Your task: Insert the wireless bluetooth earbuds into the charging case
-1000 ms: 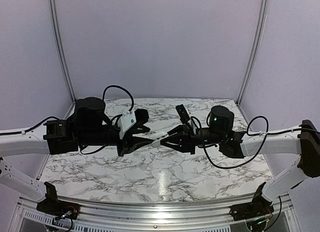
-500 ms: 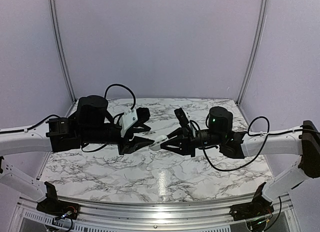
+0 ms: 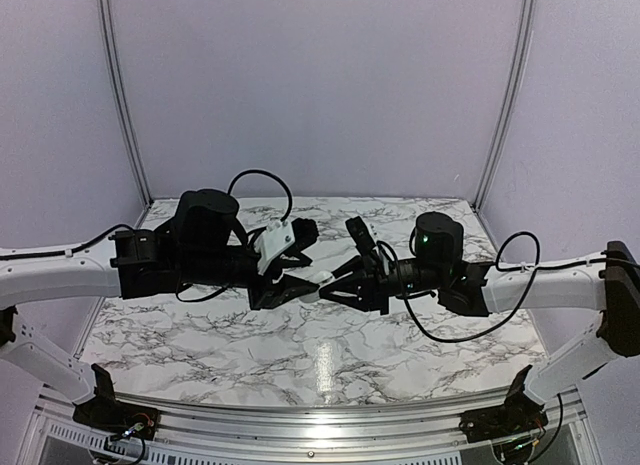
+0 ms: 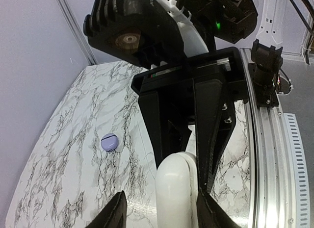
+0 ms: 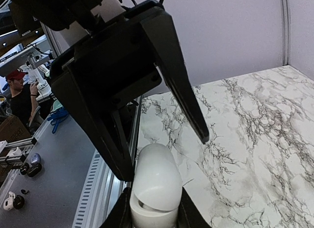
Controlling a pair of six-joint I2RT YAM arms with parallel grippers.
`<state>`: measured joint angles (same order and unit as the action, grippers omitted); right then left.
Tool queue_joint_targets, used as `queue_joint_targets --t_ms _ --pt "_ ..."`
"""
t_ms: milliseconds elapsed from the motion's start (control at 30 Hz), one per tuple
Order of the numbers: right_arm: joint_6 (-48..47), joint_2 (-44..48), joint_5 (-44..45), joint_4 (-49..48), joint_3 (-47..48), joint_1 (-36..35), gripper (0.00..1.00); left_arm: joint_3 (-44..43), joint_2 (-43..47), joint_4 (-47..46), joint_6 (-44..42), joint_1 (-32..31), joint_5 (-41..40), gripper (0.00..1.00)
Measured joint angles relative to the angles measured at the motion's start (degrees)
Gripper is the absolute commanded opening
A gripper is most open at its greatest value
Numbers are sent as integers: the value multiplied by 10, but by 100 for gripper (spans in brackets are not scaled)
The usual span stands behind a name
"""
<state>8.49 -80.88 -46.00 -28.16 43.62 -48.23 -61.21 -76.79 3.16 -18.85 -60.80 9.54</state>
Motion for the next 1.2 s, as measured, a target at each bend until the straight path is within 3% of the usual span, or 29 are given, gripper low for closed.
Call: queue_joint_targets --t_ms 433,733,1000,1200 --pt "-13 0 0 12 0 0 0 -15 -12 19 17 16 -2 48" --pt "-19 0 -2 12 0 -1 0 -15 -12 19 35 39 40 49" --pt "-21 0 -3 6 0 0 0 -1 -7 9 74 77 90 43" --pt "-22 0 -1 0 0 0 0 30 19 -19 91 86 108 49"
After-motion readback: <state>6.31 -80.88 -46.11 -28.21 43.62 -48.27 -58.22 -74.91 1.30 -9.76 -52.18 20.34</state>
